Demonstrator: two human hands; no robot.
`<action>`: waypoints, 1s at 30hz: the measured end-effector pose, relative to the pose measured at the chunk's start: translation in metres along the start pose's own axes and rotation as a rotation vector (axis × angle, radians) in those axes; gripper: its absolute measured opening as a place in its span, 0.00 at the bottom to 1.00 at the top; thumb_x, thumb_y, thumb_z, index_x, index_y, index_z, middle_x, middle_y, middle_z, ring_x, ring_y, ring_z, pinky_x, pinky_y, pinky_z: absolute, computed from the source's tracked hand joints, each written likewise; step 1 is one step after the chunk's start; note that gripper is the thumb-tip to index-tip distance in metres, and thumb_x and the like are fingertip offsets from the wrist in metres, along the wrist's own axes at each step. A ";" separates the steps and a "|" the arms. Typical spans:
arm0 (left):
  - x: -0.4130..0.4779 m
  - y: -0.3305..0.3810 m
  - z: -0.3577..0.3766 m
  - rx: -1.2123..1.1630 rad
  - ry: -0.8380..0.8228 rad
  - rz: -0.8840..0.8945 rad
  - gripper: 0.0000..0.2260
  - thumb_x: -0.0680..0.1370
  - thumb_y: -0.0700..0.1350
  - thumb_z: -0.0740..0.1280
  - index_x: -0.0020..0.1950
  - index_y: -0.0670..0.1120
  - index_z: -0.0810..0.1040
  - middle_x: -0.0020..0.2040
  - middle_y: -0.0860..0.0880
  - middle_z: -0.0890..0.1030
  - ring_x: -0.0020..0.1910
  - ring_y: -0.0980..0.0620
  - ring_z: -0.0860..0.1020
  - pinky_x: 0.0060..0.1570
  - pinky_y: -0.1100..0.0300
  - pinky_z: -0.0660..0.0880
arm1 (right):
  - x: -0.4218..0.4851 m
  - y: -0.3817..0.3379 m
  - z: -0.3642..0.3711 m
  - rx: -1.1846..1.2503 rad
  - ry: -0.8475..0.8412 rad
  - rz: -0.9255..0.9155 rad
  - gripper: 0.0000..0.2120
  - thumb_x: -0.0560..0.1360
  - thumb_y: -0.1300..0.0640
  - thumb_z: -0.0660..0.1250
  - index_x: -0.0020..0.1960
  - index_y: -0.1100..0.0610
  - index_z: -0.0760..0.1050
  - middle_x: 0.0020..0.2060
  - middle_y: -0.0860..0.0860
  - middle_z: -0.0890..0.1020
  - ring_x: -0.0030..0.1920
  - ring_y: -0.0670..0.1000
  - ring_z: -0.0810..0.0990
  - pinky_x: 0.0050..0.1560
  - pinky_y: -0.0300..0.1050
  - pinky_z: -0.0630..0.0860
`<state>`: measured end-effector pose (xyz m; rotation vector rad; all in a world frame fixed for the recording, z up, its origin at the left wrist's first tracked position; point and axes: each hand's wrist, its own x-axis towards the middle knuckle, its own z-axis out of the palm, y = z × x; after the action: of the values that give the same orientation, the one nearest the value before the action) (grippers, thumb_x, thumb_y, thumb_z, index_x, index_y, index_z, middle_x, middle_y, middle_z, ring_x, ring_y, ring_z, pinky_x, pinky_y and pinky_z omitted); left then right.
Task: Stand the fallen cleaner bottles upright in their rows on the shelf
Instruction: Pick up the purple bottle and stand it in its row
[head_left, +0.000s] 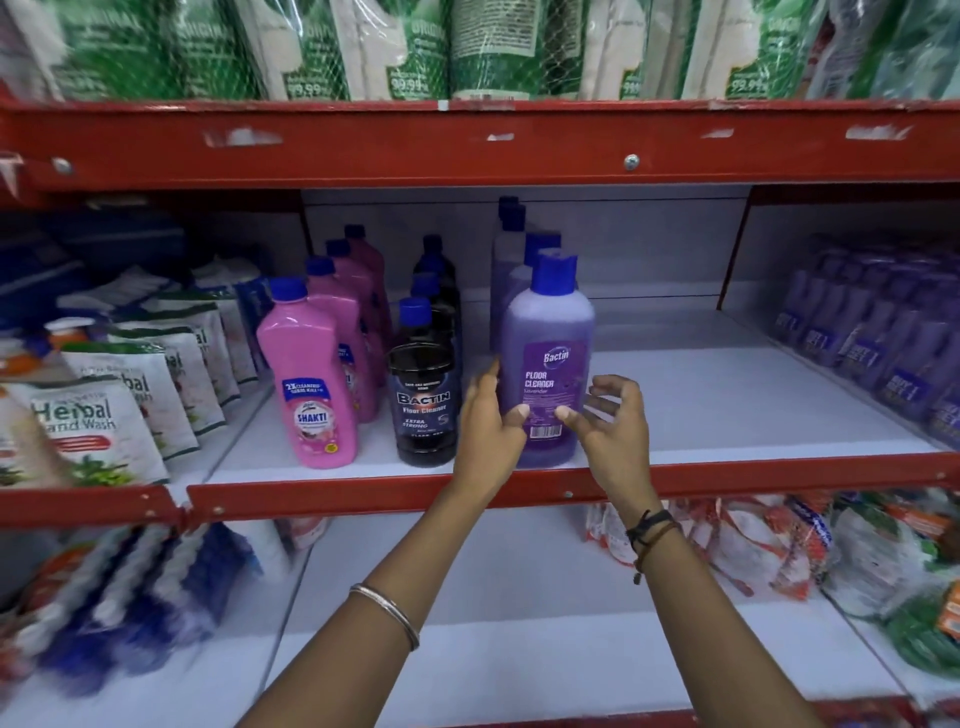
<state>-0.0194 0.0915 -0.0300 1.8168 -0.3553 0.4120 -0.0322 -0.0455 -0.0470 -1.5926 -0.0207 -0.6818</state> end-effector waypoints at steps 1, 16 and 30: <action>-0.001 0.001 0.000 0.017 0.008 0.003 0.24 0.74 0.40 0.65 0.69 0.49 0.65 0.65 0.45 0.71 0.63 0.47 0.74 0.61 0.45 0.74 | -0.001 0.001 0.001 -0.041 0.024 -0.016 0.20 0.70 0.58 0.73 0.58 0.55 0.68 0.57 0.53 0.74 0.55 0.51 0.77 0.50 0.37 0.78; 0.002 0.013 0.003 -0.022 -0.118 -0.106 0.39 0.66 0.43 0.76 0.70 0.43 0.58 0.67 0.46 0.68 0.56 0.53 0.73 0.43 0.79 0.69 | 0.007 -0.011 -0.006 0.040 -0.281 0.051 0.22 0.69 0.44 0.66 0.58 0.55 0.75 0.54 0.51 0.83 0.54 0.50 0.82 0.53 0.42 0.79; -0.002 -0.007 0.001 0.059 0.043 0.001 0.16 0.78 0.37 0.57 0.65 0.44 0.65 0.61 0.44 0.74 0.61 0.46 0.73 0.62 0.53 0.70 | 0.031 -0.002 -0.016 0.031 -0.228 0.086 0.12 0.78 0.55 0.60 0.59 0.58 0.74 0.51 0.53 0.82 0.48 0.46 0.83 0.45 0.37 0.79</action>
<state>-0.0181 0.0925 -0.0368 1.8624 -0.3173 0.4666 -0.0136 -0.0712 -0.0322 -1.6246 -0.1298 -0.4291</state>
